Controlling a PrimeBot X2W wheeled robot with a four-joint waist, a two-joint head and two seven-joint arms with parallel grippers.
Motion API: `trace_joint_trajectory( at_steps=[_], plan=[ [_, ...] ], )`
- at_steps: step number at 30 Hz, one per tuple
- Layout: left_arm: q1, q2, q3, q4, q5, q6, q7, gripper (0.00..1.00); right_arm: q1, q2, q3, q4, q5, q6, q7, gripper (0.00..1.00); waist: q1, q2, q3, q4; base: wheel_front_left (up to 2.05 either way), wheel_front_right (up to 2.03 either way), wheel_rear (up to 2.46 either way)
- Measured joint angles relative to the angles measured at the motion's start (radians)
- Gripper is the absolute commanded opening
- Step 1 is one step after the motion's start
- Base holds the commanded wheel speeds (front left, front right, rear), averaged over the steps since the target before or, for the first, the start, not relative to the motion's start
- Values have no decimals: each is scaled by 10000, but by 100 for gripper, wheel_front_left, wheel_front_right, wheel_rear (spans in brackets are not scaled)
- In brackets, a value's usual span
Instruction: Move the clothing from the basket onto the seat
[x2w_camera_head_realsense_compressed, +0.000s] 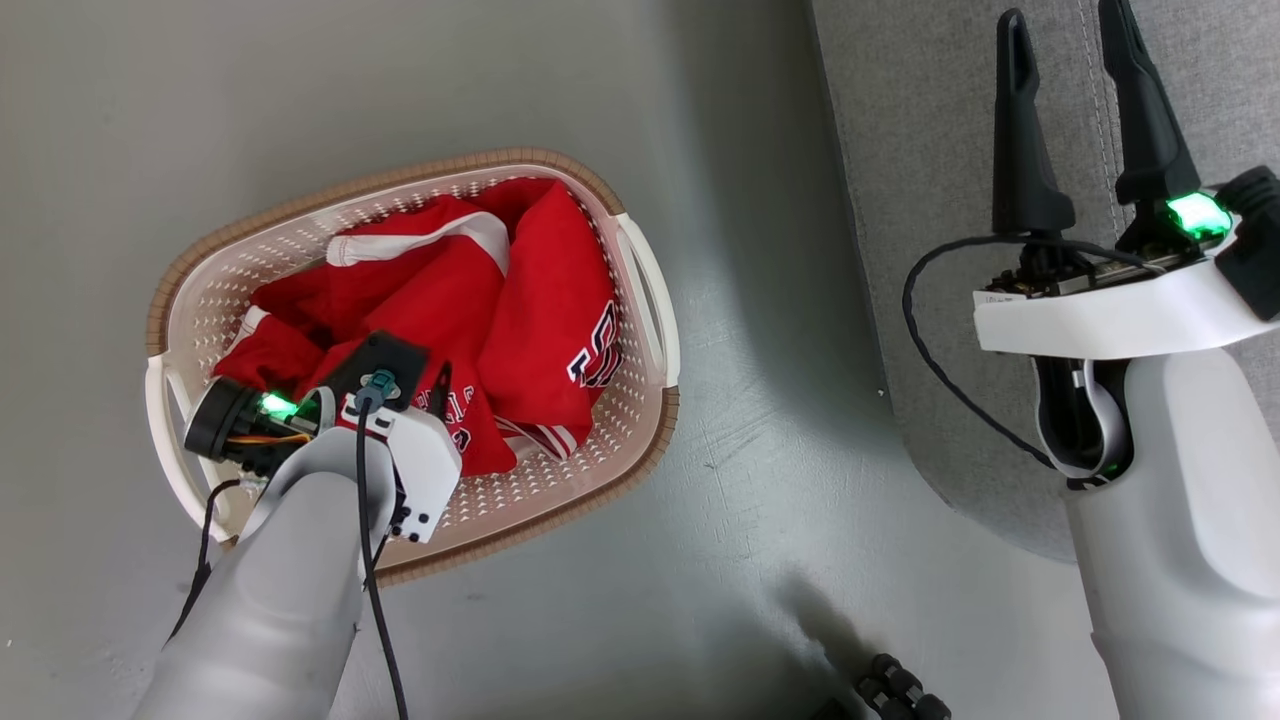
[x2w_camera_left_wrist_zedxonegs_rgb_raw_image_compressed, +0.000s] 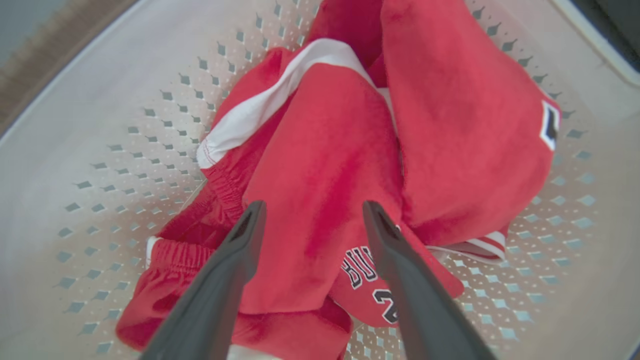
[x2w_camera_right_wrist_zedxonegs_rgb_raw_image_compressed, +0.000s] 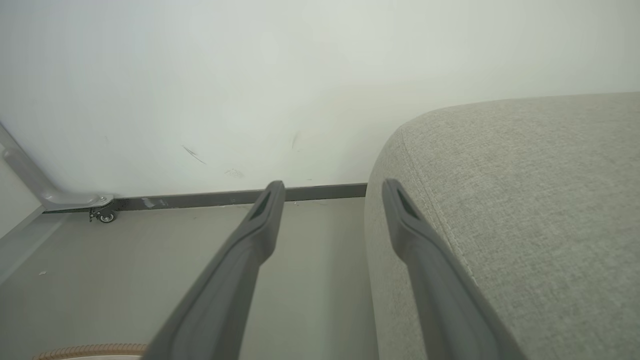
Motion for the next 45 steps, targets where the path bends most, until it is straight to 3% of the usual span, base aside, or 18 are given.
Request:
trace_joint_trajectory(
  at_steps=[14, 23, 26, 27, 29, 30, 45],
  plan=[
    [-350, 61, -23, 660, 128, 428, 591, 100, -114, 0, 69, 35, 104, 0, -73, 100, 0, 0, 258, -199, 0, 0, 0],
    [-367, -25, -61, 984, 148, 422, 949, 98, -117, 2, 105, 65, 180, 0, -75, 100, 0, 1, 356, -338, 0, 0, 0],
    [-367, -92, -61, 1026, 136, 372, 980, 48, -119, 2, 98, 94, 180, 0, -75, 100, 0, 0, 363, -346, 0, 0, 0],
    [-367, -109, -61, 1035, 136, 357, 980, 42, -119, 2, 96, 98, 180, 0, -75, 100, -1, 0, 364, -346, 0, 0, 0],
    [-367, -155, -61, 1043, 134, 343, 980, 20, -121, 2, 96, 107, 180, 0, -77, 100, 0, 0, 359, -341, 0, 0, 0],
    [-368, -174, -61, 1045, 128, 336, 978, 0, -122, 2, 96, 107, 182, 0, -77, 100, 0, 0, 356, -337, 0, 0, 0],
    [-554, -253, 447, 869, -533, 337, 61, 0, -153, 2, 27, 182, 182, 0, -86, 100, 0, 0, 207, -198, 0, 0, 0]
  ],
)
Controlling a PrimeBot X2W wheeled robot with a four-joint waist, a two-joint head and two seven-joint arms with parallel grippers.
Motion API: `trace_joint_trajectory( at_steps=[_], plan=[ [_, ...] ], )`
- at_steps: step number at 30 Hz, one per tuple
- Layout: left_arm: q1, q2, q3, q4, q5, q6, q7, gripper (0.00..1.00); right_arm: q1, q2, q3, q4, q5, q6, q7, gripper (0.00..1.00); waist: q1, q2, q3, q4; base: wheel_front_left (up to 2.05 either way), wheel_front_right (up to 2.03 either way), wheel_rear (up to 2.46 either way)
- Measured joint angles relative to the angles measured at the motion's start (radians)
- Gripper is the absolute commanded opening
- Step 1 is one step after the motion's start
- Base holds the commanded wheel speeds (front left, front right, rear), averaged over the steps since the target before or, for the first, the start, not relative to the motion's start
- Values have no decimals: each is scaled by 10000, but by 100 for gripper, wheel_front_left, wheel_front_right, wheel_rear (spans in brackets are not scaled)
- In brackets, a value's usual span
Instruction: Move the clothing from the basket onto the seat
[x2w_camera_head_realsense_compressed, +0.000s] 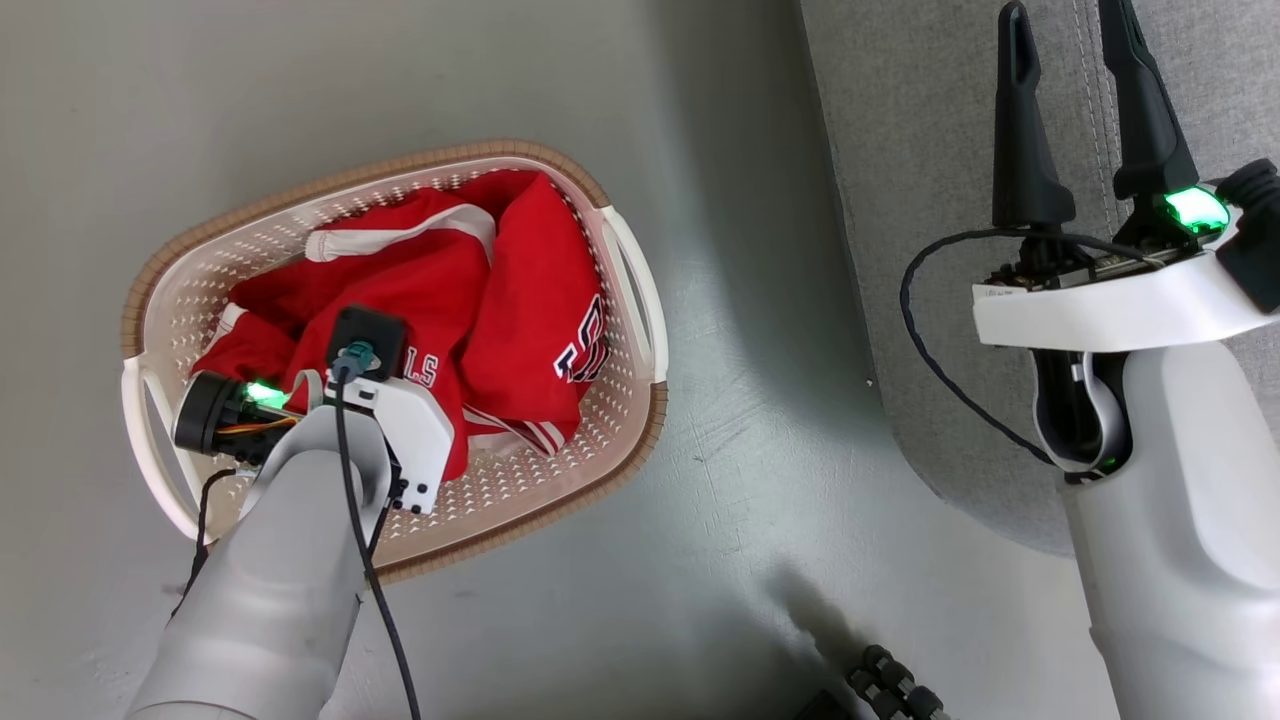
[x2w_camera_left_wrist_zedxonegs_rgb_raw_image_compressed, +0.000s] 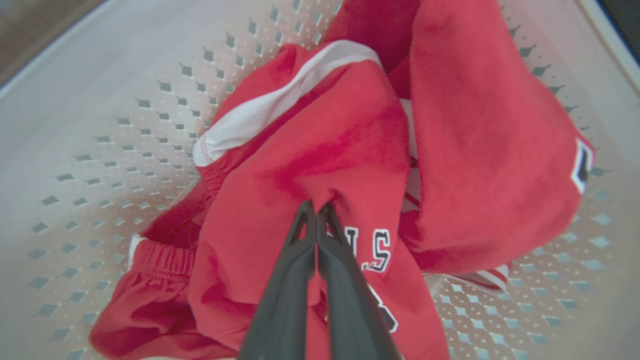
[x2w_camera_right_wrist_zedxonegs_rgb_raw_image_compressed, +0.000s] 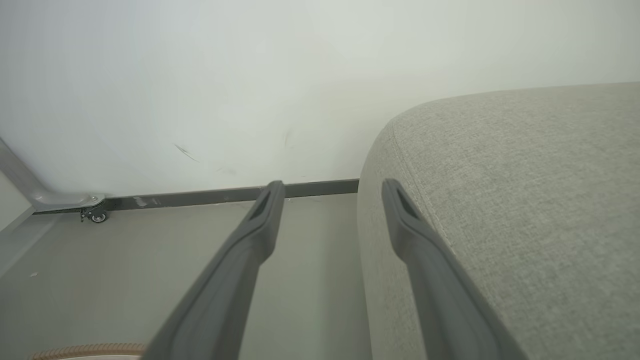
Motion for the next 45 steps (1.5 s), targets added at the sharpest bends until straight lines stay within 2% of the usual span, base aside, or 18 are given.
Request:
trace_joint_trajectory(
  at_steps=[10, 23, 32, 45],
  plan=[
    [25, -84, 326, -334, -337, 8, -669, 0, -198, -69, -13, 184, -2, 10, -2, 100, 0, 0, -258, 213, 0, 0, 0],
    [267, -249, 644, -1586, -796, 10, -849, 0, -170, -228, -82, 213, -29, 10, -4, 100, 0, 0, -801, 541, 0, 0, 0],
    [736, -257, 926, -4088, -932, 10, -859, 0, -118, -456, -40, 276, -109, 10, -4, 100, 0, 0, -1317, 837, 0, 0, 0],
    [1748, -303, 1346, -6305, -1269, 12, -895, 0, 186, -616, 6, 545, -146, 10, -4, 100, 0, 0, -2097, 1180, 0, 0, 0]
  ],
)
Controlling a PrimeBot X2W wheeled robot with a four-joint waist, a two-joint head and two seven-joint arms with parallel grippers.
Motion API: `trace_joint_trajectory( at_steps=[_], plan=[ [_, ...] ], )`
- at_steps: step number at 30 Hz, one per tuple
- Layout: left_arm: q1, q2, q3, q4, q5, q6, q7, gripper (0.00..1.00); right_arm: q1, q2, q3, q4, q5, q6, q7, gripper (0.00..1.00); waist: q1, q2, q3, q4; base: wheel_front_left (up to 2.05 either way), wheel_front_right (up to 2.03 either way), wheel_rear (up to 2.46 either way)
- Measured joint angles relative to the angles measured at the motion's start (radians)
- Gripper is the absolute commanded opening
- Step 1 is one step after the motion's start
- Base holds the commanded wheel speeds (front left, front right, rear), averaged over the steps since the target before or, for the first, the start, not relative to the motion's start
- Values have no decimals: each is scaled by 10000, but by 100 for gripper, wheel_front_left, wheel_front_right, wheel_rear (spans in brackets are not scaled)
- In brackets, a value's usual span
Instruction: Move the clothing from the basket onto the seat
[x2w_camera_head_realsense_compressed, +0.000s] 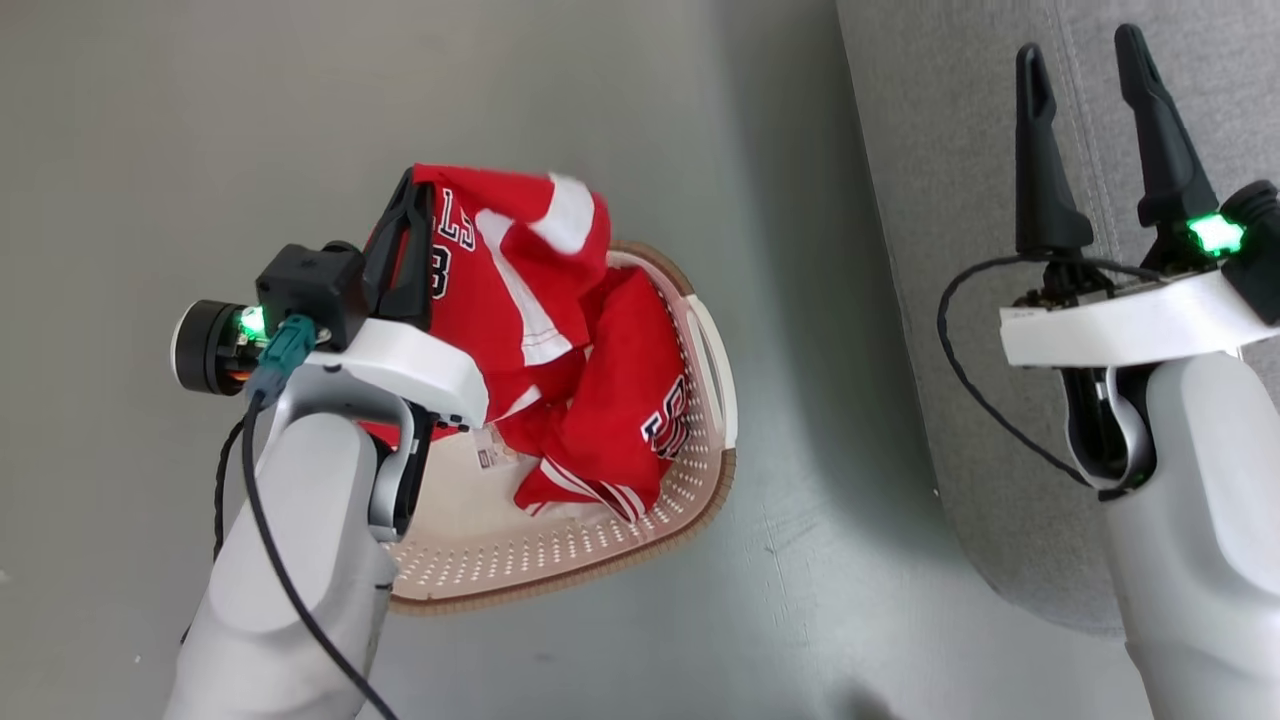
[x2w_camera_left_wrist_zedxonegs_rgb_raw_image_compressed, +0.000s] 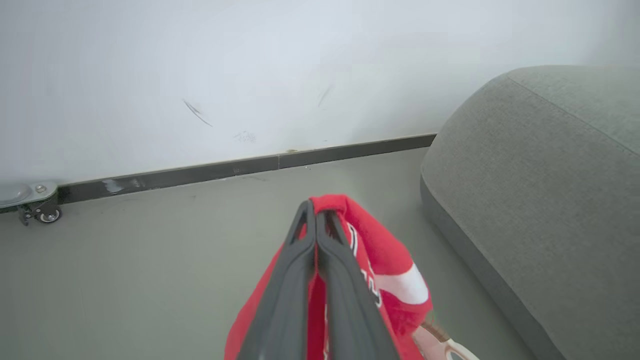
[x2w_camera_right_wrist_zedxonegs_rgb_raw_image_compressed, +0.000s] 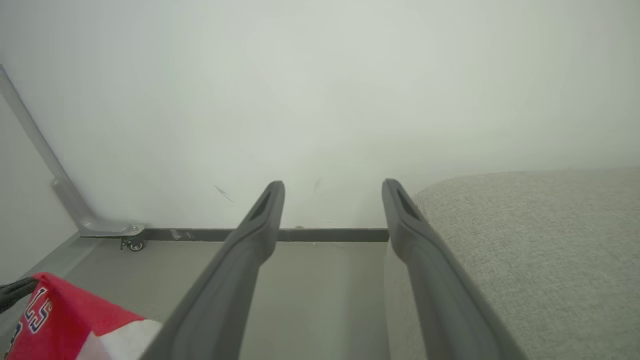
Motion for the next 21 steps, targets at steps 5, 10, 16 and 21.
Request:
trace_joint_trajectory(
  at_steps=[5, 10, 16, 21],
  plan=[
    [382, 0, 102, -782, -4, -2, -8, 0, 135, -150, 23, 46, -63, 0, -2, 100, 0, 0, -368, 130, 0, 0, 0],
    [584, -8, 150, -1411, -4, -15, -8, 0, 345, -171, 52, 100, -65, 0, -4, 100, 0, 0, -758, 251, 0, 0, 0],
    [795, -12, 267, -1908, -4, -79, -10, 0, 530, -232, 151, 322, -63, 0, -12, 100, 0, 0, -1250, 380, 0, 0, 0],
    [984, -13, 408, -2165, -88, -90, -10, 0, 660, -293, 357, 403, -69, 0, -12, 100, 0, 0, -1686, 475, 0, 0, 0]
  ],
)
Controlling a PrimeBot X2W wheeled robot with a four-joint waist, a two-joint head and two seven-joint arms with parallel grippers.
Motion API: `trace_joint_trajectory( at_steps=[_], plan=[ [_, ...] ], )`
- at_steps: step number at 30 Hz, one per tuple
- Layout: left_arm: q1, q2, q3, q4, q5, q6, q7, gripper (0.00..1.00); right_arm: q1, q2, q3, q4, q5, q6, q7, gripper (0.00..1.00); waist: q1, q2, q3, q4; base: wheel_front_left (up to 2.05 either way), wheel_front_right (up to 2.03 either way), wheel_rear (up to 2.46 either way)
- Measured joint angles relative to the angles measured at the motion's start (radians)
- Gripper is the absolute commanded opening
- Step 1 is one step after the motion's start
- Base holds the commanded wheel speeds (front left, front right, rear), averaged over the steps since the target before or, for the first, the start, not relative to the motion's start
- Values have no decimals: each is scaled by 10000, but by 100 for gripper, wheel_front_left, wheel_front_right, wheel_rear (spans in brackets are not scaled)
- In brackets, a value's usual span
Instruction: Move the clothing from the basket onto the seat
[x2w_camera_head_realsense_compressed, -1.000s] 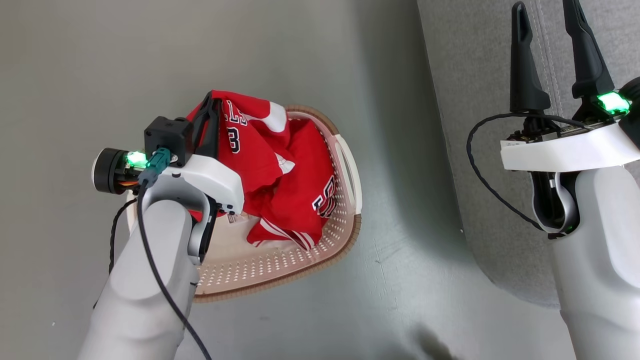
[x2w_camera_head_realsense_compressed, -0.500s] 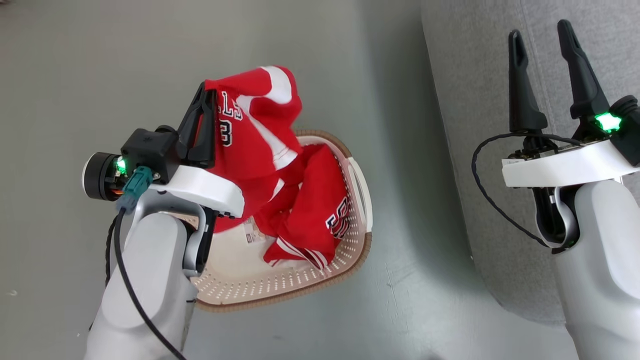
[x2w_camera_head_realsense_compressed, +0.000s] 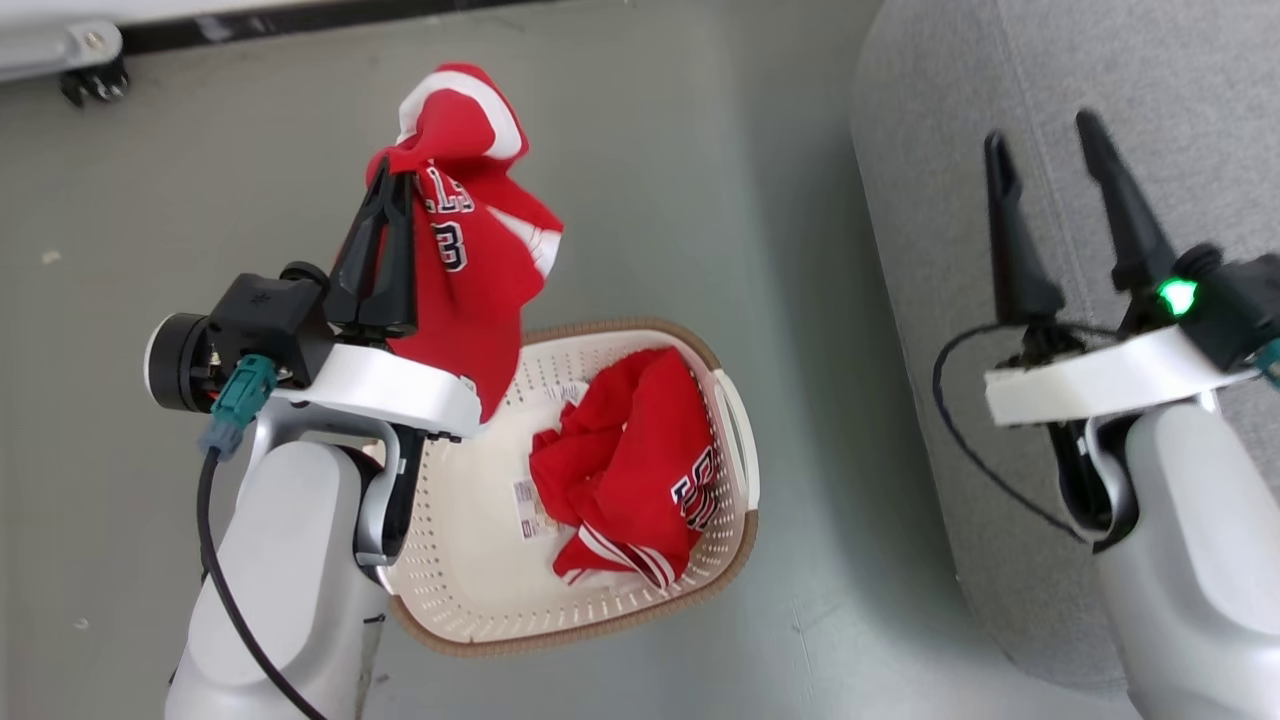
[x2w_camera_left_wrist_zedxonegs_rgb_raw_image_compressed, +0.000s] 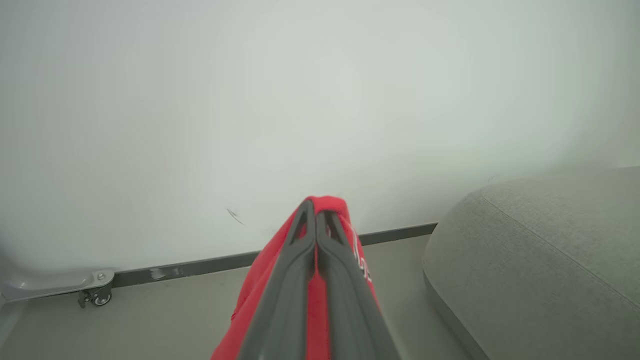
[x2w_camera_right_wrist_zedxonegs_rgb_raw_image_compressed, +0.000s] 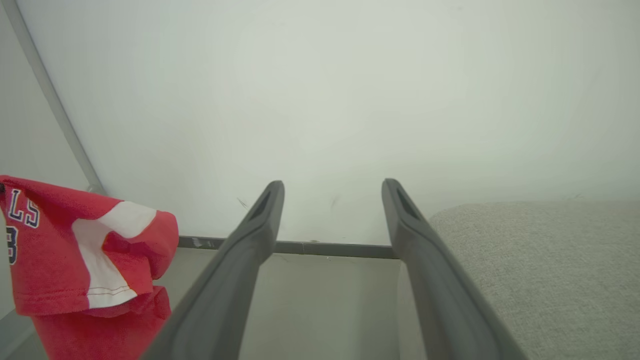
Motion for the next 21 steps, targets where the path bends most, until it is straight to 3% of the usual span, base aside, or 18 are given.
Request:
trace_joint_trajectory(
  at_steps=[21],
  plan=[
    [1076, -56, 10, -343, -90, -190, -25, 0, 727, -456, 1992, 437, 117, 2, 217, 100, 0, 0, -1958, 440, 0, 0, 0]
  ],
)
